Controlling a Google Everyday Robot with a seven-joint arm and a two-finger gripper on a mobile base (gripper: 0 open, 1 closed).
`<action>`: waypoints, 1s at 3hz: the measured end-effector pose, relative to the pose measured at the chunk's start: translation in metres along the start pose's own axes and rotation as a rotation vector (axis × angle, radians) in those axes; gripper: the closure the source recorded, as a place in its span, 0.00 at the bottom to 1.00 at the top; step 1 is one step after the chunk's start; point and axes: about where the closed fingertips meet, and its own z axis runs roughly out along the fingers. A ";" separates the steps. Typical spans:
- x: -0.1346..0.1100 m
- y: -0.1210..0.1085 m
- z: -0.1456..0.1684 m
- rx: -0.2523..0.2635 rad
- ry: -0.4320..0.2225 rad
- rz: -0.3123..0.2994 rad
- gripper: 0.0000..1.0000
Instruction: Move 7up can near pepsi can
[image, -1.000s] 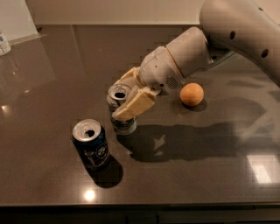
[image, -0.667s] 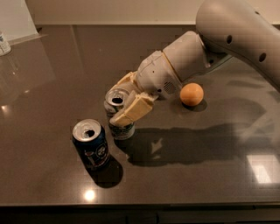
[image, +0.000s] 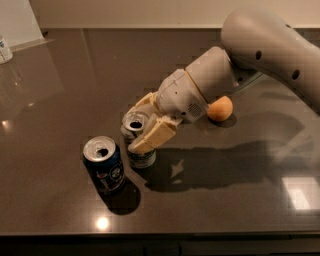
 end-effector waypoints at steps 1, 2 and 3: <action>0.009 0.002 0.002 -0.002 0.009 0.010 0.13; 0.007 0.002 0.003 -0.004 0.009 0.007 0.00; 0.007 0.002 0.004 -0.004 0.009 0.007 0.00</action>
Offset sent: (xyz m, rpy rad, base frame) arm -0.0007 -0.0028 -0.0066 -0.0077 0.0054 -0.0029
